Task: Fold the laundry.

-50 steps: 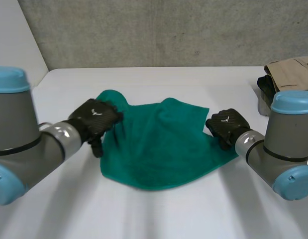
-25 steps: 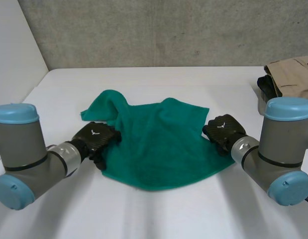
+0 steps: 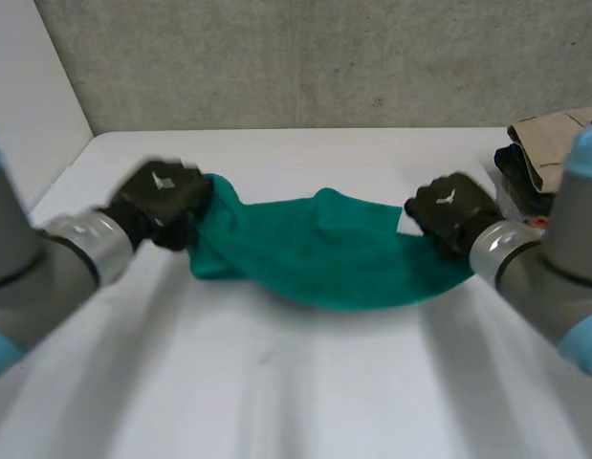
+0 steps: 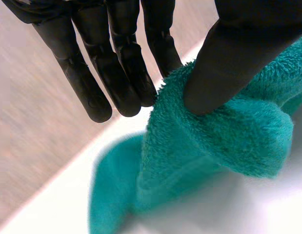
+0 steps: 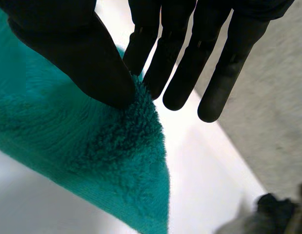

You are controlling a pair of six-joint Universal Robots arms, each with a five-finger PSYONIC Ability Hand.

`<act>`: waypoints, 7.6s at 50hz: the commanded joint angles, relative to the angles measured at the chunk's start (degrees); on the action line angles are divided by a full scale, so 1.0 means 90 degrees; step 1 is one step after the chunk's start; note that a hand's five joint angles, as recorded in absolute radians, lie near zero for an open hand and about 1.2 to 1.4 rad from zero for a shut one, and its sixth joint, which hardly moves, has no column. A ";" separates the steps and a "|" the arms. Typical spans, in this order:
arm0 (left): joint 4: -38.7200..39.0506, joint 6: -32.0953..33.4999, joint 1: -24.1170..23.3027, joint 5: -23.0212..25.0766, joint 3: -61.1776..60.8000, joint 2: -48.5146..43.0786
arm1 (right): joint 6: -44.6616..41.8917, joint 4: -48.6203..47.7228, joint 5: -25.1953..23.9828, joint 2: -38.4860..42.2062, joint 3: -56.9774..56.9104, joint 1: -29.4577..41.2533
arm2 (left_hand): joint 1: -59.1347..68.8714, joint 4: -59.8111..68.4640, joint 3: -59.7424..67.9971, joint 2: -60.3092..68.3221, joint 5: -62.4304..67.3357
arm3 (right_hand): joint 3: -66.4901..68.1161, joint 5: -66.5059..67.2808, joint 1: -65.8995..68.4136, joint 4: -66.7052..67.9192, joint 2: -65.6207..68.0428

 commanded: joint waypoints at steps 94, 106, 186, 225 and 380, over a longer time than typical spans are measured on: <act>-0.1256 -0.1941 0.2082 0.0207 -0.0420 0.1521 | -0.2109 0.1496 0.0546 -0.0508 -0.1113 -0.0539 | 0.1513 0.1267 0.1328 0.1286 0.1564 | 0.1296 0.1443 0.1786 0.1247 0.1354; -0.0506 -0.1717 0.1642 -0.0553 0.1150 -0.1545 | -0.1778 0.0746 0.0711 0.1405 -0.2361 -0.0276 | 0.1513 0.1267 0.1328 0.1286 0.1564 | 0.1296 0.1443 0.1786 0.1247 0.1354; 0.4398 0.1847 0.2013 0.1526 -0.2558 -0.1929 | 0.0255 -0.1385 -0.0119 0.1856 -0.0117 -0.0705 | 0.1513 0.1267 0.1328 0.1286 0.1564 | 0.1296 0.1443 0.1786 0.1247 0.1354; -0.0165 0.0717 0.1584 0.0110 0.2410 -0.1850 | -0.1818 0.1020 0.1268 0.2344 -0.3903 -0.0393 | 0.1513 0.1267 0.1328 0.1286 0.1564 | 0.1296 0.1443 0.1786 0.1247 0.1354; -0.2821 0.1907 0.3176 0.1546 -0.1905 0.0163 | -0.3146 0.2319 -0.0715 0.0781 0.0177 -0.2249 | 0.1513 0.1267 0.1328 0.1286 0.1564 | 0.1296 0.1443 0.1786 0.1247 0.1354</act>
